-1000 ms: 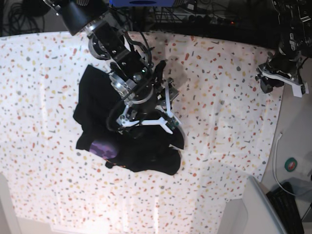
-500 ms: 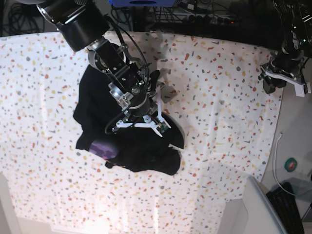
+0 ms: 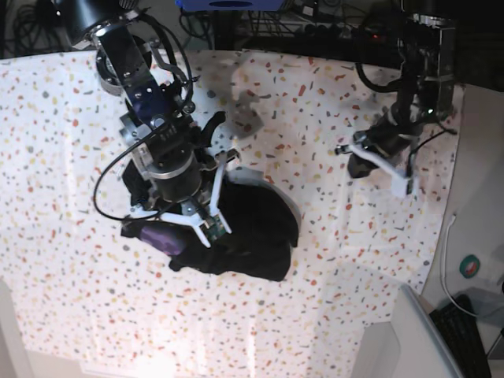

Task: Layout the t-shirt on the table in an organized manner, then fold the t-shirt properly
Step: 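Lower both grippers onto the black t-shirt and grasp its fabric, then pull the grasped fabric apart with both grippers and release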

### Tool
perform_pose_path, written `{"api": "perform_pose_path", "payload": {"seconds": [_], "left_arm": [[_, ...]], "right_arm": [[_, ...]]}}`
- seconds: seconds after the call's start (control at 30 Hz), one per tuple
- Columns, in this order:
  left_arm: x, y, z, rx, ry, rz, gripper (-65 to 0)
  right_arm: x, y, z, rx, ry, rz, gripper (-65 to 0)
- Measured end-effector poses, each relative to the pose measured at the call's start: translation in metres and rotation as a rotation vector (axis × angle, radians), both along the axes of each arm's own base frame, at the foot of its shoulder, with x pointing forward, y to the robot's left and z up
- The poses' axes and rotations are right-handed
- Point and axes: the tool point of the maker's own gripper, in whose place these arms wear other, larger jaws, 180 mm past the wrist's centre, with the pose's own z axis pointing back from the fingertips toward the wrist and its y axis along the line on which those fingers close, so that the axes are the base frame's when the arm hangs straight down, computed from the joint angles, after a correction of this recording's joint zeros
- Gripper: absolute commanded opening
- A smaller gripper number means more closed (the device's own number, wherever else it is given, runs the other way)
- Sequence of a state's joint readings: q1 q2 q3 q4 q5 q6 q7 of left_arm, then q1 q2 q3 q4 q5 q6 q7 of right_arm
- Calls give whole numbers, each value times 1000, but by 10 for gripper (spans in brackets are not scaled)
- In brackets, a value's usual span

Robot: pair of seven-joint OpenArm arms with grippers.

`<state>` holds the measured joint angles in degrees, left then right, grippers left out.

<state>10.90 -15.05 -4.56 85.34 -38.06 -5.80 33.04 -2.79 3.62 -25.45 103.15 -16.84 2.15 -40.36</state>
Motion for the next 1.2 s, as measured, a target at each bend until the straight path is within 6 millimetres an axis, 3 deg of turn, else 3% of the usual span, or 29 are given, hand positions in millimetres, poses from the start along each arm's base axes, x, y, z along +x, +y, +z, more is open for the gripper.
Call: {"api": "perform_pose_path", "payload": {"seconds": [0.1,0.2,0.27,0.33,0.4,0.47,0.57,0.73,0.83,0.97,1.03,1.1,1.2], "left_arm": [[23,-53,0,-50,-34,-80,-650],[42,-126,11,-121,-136,-204,-650],[50,-173,4,-134,-143,-311,-650],[56,-212,-15,-123,-113,-390,-650],[61,-229,-41,-82,-45,-406,-650],[70,-227,-57,-80,-34,-327,-650],[87,-218,-62,-32,-70,-264,-650],[88,-186,-65,4,-107,-228,-650],[73,-150,-65,20,-136,-218,-650],[44,-80,-61,96,-146,-177,-650],[37,-47,-56,132,-129,-116,-650],[30,-19,-48,162,-119,-61,-650],[14,-12,-31,146,-110,-73,-650]], "right_arm": [[16,-41,18,-9,-51,-102,-650],[24,-89,20,-52,-60,-214,-650],[26,-106,22,-70,-65,-244,-650],[27,-115,24,-75,-73,-265,-650],[29,-127,26,-72,-80,-291,-650],[30,-152,30,-76,-86,-362,-650],[40,-204,39,-103,-107,-482,-650],[71,-272,4,-96,13,-549,-650],[80,-306,-18,-22,64,-645,-650],[75,-339,-42,33,129,-746,-650],[77,-344,-49,36,166,-766,-650],[81,-335,-57,57,198,-758,-650],[58,-315,-84,55,388,-785,-650]]}}
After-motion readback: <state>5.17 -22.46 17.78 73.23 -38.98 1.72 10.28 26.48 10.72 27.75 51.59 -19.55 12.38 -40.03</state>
